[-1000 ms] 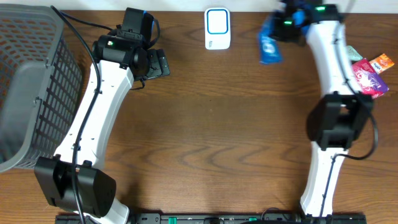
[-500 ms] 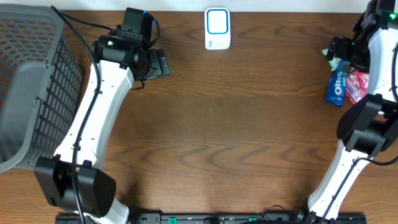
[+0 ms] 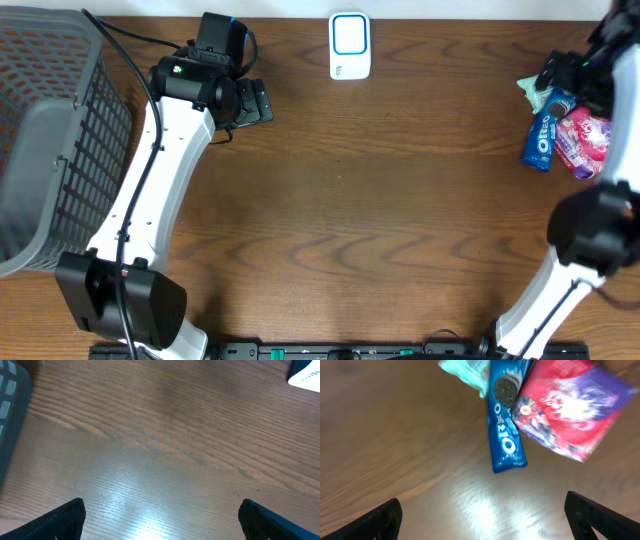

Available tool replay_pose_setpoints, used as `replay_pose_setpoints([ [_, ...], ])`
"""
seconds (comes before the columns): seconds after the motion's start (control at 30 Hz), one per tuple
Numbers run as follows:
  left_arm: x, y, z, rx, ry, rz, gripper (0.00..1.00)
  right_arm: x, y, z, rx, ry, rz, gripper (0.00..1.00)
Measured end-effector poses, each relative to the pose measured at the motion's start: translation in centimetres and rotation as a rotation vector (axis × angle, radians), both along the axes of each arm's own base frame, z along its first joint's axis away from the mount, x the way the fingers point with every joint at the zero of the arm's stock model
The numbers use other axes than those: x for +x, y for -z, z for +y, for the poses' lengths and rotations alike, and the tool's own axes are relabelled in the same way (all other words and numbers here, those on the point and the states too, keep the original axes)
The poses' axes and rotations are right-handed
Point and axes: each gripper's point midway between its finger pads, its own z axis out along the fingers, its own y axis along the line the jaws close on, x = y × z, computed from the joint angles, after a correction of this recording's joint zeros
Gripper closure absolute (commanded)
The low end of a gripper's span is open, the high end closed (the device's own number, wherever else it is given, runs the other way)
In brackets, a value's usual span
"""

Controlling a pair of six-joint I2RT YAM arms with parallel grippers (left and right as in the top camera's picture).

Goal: Scan the item barcode

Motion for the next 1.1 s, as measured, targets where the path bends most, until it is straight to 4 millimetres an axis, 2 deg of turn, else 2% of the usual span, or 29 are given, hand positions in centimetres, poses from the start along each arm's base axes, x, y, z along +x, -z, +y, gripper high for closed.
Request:
replay_pose_setpoints([
  [0.1, 0.0, 0.0, 0.0, 0.0, 0.0, 0.0, 0.02, -2.7, -5.5, 1.4, -0.012, -0.01, -0.086, 0.01],
  [0.2, 0.0, 0.0, 0.0, 0.0, 0.0, 0.0, 0.02, -6.6, -9.6, 3.4, -0.011, -0.029, -0.125, 0.01],
  [0.33, 0.0, 0.0, 0.0, 0.0, 0.0, 0.0, 0.02, -10.3, -12.1, 6.4, -0.001, -0.088, -0.133, 0.01],
  [0.43, 0.0, 0.0, 0.0, 0.0, 0.0, -0.001, 0.02, -11.6, -12.5, 9.3, 0.007, -0.173, -0.148, 0.01],
  [0.57, 0.0, 0.0, 0.0, 0.0, 0.0, -0.001, 0.02, -14.8, -11.3, 12.9, 0.022, -0.289, -0.12, 0.01],
  [0.67, 0.0, 0.0, 0.0, 0.0, 0.0, -0.001, 0.02, -17.0, -10.8, 14.5, 0.018, -0.348, -0.166, 0.01],
  [0.83, 0.0, 0.0, 0.0, 0.0, 0.0, -0.001, 0.02, -21.7, -11.5, 15.8, -0.004, -0.415, -0.336, 0.01],
  [1.1, 0.0, 0.0, 0.0, 0.0, 0.0, 0.0, 0.02, -30.4, -12.9, 15.3, -0.042, -0.414, -0.578, 0.01],
])
